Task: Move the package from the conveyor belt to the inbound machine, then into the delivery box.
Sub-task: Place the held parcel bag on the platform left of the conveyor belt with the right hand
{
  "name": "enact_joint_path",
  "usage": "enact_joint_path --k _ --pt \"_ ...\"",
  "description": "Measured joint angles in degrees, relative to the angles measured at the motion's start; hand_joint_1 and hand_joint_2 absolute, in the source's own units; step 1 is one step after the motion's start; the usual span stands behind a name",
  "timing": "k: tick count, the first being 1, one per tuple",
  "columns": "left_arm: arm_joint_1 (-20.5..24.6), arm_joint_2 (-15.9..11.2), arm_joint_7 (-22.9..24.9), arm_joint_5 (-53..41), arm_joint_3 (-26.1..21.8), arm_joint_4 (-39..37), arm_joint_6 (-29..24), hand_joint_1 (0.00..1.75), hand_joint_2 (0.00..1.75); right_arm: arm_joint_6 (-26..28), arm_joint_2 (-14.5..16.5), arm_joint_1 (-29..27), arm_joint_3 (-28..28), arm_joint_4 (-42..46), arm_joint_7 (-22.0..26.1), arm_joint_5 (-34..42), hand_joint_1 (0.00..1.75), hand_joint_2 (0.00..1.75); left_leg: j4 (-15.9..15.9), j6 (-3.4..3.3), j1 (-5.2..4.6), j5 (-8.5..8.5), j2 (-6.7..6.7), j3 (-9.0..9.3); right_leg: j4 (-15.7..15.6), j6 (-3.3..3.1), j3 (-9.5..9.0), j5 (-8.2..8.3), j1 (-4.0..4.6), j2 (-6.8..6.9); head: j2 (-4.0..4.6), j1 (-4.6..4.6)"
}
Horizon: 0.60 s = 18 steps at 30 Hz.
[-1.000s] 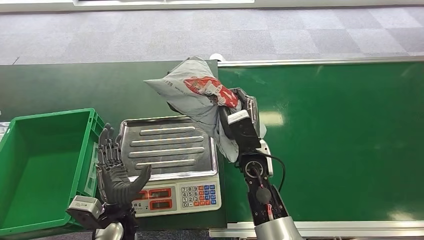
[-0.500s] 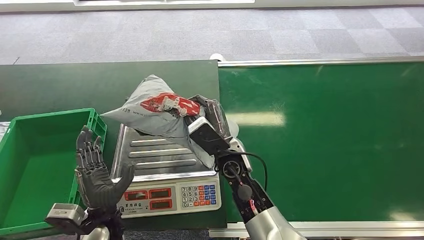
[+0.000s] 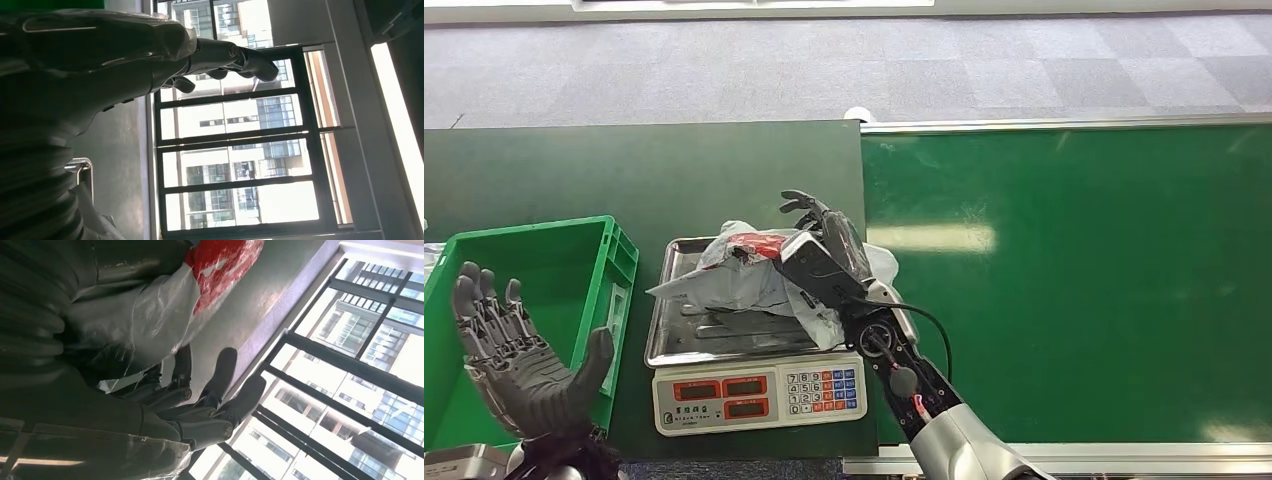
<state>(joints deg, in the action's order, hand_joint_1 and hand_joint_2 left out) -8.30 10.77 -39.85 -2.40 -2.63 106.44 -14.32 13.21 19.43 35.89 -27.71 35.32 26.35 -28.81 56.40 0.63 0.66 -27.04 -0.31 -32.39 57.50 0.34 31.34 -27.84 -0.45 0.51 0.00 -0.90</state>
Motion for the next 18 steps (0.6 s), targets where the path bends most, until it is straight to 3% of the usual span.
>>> enact_joint_path --k 7,18 --pt "-0.7 0.1 0.0 -0.2 -1.5 2.7 0.1 0.00 1.75 -0.8 0.0 0.5 0.2 -2.1 1.6 0.9 0.00 1.75 0.0 0.00 0.00 0.00 -0.01 0.01 0.0 0.00 0.02 0.00 0.00 -0.01 0.00 0.01" --pt "1.6 0.5 0.0 -2.6 1.0 -4.7 6.0 0.00 1.75 -15.9 0.0 -0.5 9.9 -2.0 12.8 8.1 0.00 1.75 0.0 0.00 -0.01 0.00 -0.02 0.03 0.0 0.00 -0.01 0.01 -0.02 -0.02 0.00 0.00"
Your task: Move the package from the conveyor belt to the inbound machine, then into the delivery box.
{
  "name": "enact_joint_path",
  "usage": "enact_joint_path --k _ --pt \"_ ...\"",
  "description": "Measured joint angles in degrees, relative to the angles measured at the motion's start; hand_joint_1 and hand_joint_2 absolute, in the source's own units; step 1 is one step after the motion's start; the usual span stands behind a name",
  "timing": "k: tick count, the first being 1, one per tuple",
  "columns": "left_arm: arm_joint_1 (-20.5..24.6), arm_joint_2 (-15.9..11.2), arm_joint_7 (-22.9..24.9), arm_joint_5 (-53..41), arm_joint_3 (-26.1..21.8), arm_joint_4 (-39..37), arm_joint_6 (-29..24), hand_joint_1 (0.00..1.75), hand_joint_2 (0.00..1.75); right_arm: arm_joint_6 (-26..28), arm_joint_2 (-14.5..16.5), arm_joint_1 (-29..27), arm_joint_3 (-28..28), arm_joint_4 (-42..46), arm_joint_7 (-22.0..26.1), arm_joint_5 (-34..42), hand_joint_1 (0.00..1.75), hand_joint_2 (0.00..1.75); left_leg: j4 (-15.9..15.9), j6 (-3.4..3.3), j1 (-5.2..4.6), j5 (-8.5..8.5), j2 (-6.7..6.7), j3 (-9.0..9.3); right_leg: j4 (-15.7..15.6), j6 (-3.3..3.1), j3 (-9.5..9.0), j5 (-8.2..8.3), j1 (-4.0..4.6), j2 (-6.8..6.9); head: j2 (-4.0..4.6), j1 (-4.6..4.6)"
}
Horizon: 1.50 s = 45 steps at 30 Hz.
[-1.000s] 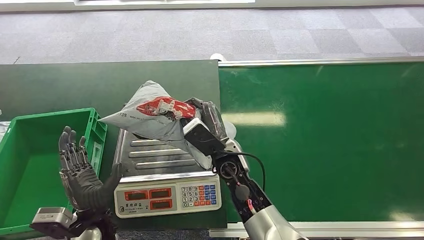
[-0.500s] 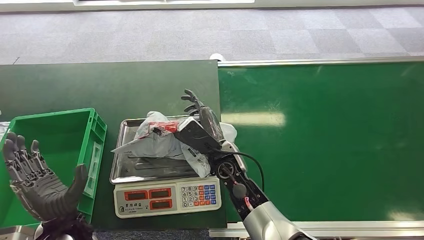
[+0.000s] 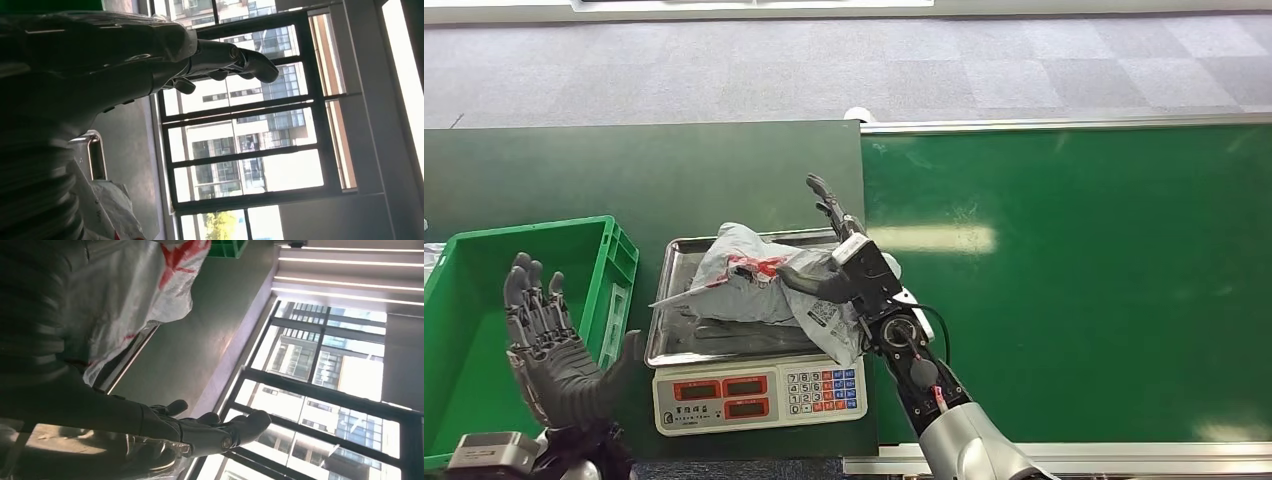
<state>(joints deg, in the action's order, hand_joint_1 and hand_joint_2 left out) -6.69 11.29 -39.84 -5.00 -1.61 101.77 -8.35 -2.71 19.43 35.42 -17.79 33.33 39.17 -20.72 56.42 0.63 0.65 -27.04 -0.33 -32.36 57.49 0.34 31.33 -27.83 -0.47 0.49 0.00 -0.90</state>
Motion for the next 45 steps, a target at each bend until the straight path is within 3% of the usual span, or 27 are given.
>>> enact_joint_path --k 5,13,19,22,27,32,37,41,45 --pt "1.4 0.0 0.0 -0.9 1.6 -3.5 0.1 0.00 1.75 -2.4 0.0 -0.4 3.3 0.6 0.7 1.4 0.00 1.75 0.0 0.00 0.00 0.00 -0.02 0.01 0.0 0.00 0.04 0.01 0.00 -0.04 0.00 -0.01" --pt "7.1 0.7 0.0 -8.6 3.2 -12.7 2.9 0.00 1.75 -13.6 0.0 -2.6 7.5 5.4 0.9 6.4 0.00 1.75 0.0 0.00 0.00 0.01 0.00 0.01 0.0 0.00 0.00 0.01 0.00 -0.03 0.00 0.00" --pt "11.2 0.8 1.5 -16.0 3.2 -19.0 2.1 0.00 1.75 -15.3 0.0 -3.5 8.8 7.6 0.9 7.7 0.00 1.75 0.0 0.01 0.00 0.02 -0.01 0.03 0.0 -0.02 0.03 0.04 0.00 -0.03 0.00 -0.01" --pt "13.2 0.6 6.8 -27.2 4.3 -21.8 -1.6 0.00 1.75 -15.5 0.0 -5.0 9.0 10.4 0.9 8.0 0.00 1.75 0.0 0.01 0.00 0.02 0.00 0.02 0.0 -0.03 0.05 0.04 0.00 -0.03 0.00 -0.01" --pt "18.1 0.5 22.4 -50.8 7.6 -27.2 -8.6 0.00 1.75 -15.6 0.0 -9.8 8.6 17.4 0.9 5.6 0.00 1.75 0.0 0.02 0.00 0.02 -0.01 0.00 0.0 -0.03 0.03 0.04 0.00 -0.03 0.00 0.01" --pt "21.4 0.0 33.0 -62.8 9.3 -31.8 -7.3 0.00 1.75 -15.0 -0.3 -13.4 7.9 24.5 0.9 4.9 0.00 1.75 0.0 0.02 0.00 0.02 -0.02 0.01 0.0 -0.03 0.04 0.04 0.00 -0.04 0.00 0.01" --pt "23.9 -0.4 39.1 -69.5 9.5 -35.6 -7.2 0.02 1.75 -15.0 -0.8 -16.8 7.2 31.7 0.9 5.2 0.00 1.75 0.0 0.02 0.00 0.02 -0.03 0.03 0.0 -0.03 -0.01 0.04 0.00 -0.04 0.00 0.00" --pt "24.6 -0.6 39.9 -70.4 9.4 -36.7 -8.4 1.68 1.75 -15.0 -0.9 -18.8 7.0 35.6 0.8 5.7 0.00 1.75 0.0 0.02 0.01 0.02 -0.04 0.08 0.0 -0.03 -0.04 0.04 0.01 -0.05 0.00 0.01" --pt "24.4 -0.7 37.5 -68.0 8.8 -36.9 -9.5 1.71 1.75 -15.0 -0.9 -20.1 7.1 37.4 0.8 6.2 0.00 1.75 0.0 0.03 0.01 0.03 -0.04 0.09 0.0 -0.04 -0.05 0.05 0.01 -0.05 0.00 0.01"
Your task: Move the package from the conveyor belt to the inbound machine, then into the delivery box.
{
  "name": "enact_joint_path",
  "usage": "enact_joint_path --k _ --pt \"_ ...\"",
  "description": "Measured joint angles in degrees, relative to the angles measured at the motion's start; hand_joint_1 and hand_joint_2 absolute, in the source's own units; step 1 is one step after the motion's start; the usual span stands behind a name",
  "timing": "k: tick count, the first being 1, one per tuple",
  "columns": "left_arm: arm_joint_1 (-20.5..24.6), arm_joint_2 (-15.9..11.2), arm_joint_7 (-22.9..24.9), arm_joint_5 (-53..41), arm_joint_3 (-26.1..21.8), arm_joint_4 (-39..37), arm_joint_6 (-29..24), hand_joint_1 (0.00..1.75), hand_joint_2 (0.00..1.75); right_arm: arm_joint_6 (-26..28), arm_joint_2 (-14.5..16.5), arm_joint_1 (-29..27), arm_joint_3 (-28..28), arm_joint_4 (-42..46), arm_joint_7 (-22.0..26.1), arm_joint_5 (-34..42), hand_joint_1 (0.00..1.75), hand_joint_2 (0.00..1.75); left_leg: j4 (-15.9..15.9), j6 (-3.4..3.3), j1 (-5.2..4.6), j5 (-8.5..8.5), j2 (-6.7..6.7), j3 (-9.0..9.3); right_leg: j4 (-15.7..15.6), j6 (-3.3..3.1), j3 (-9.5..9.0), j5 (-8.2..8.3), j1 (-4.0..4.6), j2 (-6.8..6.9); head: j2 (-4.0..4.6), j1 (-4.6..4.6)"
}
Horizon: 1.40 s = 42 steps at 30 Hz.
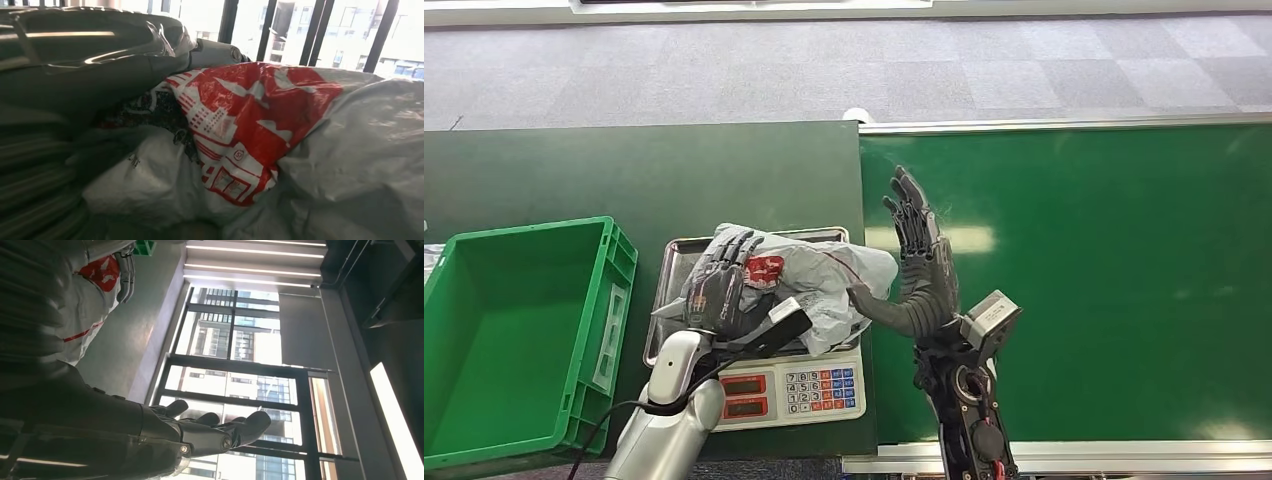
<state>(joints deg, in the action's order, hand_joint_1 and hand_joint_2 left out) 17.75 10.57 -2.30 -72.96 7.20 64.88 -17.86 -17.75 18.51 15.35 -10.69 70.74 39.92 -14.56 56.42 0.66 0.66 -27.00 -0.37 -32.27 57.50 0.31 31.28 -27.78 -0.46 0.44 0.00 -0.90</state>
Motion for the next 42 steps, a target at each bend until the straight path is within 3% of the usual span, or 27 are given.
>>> enact_joint_path --k 6,19,29,36,42 --pt "-1.8 0.0 -6.7 8.4 -0.6 3.5 -1.3 1.75 1.75 -0.2 -0.1 -1.1 0.2 0.1 0.1 0.7 0.00 1.75 0.0 0.01 0.00 0.00 0.01 -0.03 0.0 0.00 0.03 0.00 0.00 0.00 0.00 -0.01" --pt "-4.8 -1.3 -14.2 18.8 -1.1 10.4 -2.1 1.75 1.75 -0.2 -1.6 -3.7 3.3 -1.5 -1.5 4.2 0.00 1.75 0.0 0.01 0.00 0.00 0.01 -0.12 0.0 0.00 0.13 -0.01 0.00 0.00 0.00 -0.01" --pt "-7.0 -4.2 -25.9 31.6 -2.4 16.2 -10.9 1.75 1.75 2.1 -4.1 -7.5 5.8 -6.5 0.0 8.9 0.00 1.75 0.0 0.02 0.00 -0.01 0.01 -0.18 0.0 -0.01 0.18 -0.01 0.00 0.00 0.00 -0.01" --pt "-7.2 -7.7 -26.2 35.3 -5.7 22.0 -11.4 1.75 1.75 2.3 -4.2 -8.8 6.0 -7.0 0.1 10.5 0.00 1.75 0.0 0.02 0.02 0.00 -0.01 -0.18 0.0 -0.02 0.20 -0.01 0.03 0.00 0.00 0.00" --pt "-4.8 -10.5 -24.0 35.0 -11.4 24.6 -10.2 1.75 1.75 3.2 -4.1 -8.7 6.0 -7.4 0.1 9.1 0.00 1.75 0.0 0.03 0.03 0.01 -0.01 -0.18 0.0 -0.02 0.19 -0.01 0.03 -0.01 0.00 -0.01"
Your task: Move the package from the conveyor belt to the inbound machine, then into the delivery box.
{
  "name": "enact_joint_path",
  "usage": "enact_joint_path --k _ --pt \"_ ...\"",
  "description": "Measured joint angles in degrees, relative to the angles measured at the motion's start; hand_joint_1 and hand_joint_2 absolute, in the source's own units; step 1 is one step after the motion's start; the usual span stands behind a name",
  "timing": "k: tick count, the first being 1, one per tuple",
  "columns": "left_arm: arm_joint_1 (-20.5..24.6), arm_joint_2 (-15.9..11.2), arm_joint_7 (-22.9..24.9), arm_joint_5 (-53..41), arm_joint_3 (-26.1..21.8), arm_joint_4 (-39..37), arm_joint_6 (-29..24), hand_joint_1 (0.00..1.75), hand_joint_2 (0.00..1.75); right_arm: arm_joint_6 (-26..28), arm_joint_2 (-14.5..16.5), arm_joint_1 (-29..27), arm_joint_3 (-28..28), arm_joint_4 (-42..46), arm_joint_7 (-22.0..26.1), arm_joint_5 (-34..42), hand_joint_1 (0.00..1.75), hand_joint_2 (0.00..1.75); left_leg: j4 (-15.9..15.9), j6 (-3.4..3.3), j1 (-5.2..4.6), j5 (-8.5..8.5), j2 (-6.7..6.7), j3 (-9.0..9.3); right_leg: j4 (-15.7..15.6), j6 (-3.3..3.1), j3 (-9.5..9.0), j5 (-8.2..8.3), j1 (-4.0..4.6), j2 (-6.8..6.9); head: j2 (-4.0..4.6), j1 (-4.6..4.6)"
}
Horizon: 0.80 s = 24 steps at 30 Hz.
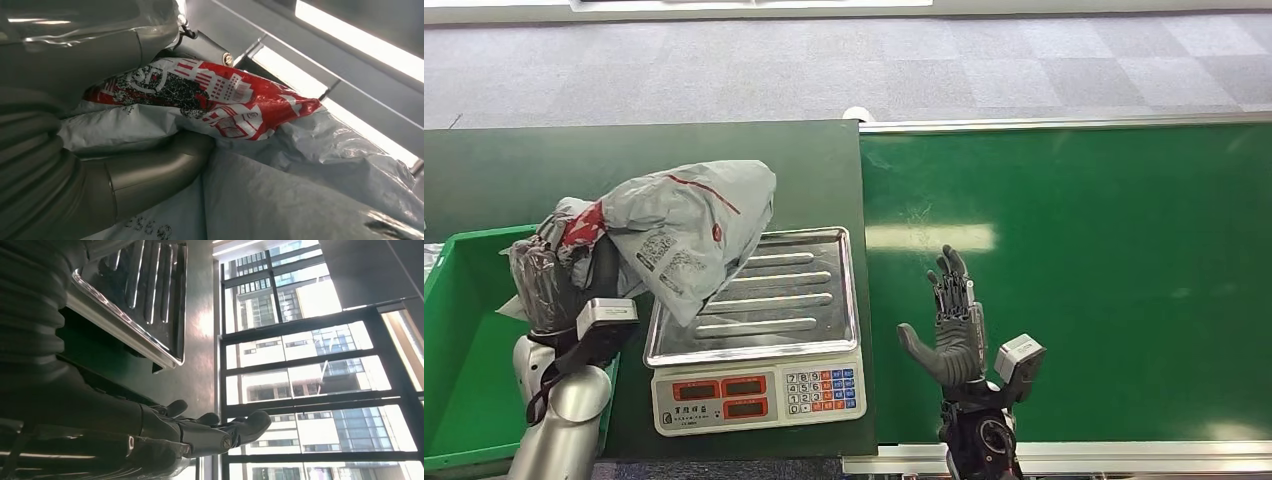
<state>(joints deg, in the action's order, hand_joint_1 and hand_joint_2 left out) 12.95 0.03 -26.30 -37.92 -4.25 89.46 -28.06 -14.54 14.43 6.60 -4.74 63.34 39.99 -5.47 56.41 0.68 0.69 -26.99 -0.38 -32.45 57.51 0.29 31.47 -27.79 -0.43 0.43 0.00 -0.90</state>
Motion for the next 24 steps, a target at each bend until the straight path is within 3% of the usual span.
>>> enact_joint_path --k 7,15,19,22,24 --pt "1.1 -2.6 0.7 0.8 -7.0 0.8 0.4 1.75 1.75 0.2 0.1 0.0 -0.1 0.0 0.0 -0.5 0.00 1.75 0.0 0.01 0.01 -0.01 -0.09 -0.05 0.0 0.00 0.05 0.00 0.01 -0.09 0.00 0.01" --pt "4.7 -10.0 1.7 1.9 -23.7 -5.5 6.3 1.75 1.75 0.8 0.1 -1.0 0.3 1.2 0.1 -0.9 0.00 1.75 0.0 0.06 0.12 0.01 -0.27 -0.05 0.0 -0.04 0.18 0.00 0.12 -0.25 0.00 0.00" --pt "6.0 -11.9 1.6 1.4 -28.2 -8.7 6.9 1.75 1.75 0.7 0.2 -1.2 0.7 1.8 0.1 -1.2 0.00 1.75 0.0 0.06 0.11 0.02 -0.28 -0.07 0.0 -0.05 0.18 0.00 0.11 -0.25 0.00 0.03" --pt "6.3 -12.5 1.9 1.0 -29.7 -9.9 7.0 1.67 1.75 0.7 0.4 -1.2 0.9 2.0 0.1 -1.3 0.00 1.75 0.0 0.06 0.07 0.02 -0.27 -0.10 0.0 -0.04 0.17 0.00 0.07 -0.24 0.00 0.04" --pt "6.7 -13.1 2.7 0.4 -30.4 -11.1 7.1 1.44 1.75 0.7 0.4 -1.3 1.0 2.2 0.1 -1.4 0.00 1.75 0.0 0.06 0.06 0.02 -0.27 -0.11 0.0 -0.04 0.18 0.01 0.06 -0.25 0.00 0.04"
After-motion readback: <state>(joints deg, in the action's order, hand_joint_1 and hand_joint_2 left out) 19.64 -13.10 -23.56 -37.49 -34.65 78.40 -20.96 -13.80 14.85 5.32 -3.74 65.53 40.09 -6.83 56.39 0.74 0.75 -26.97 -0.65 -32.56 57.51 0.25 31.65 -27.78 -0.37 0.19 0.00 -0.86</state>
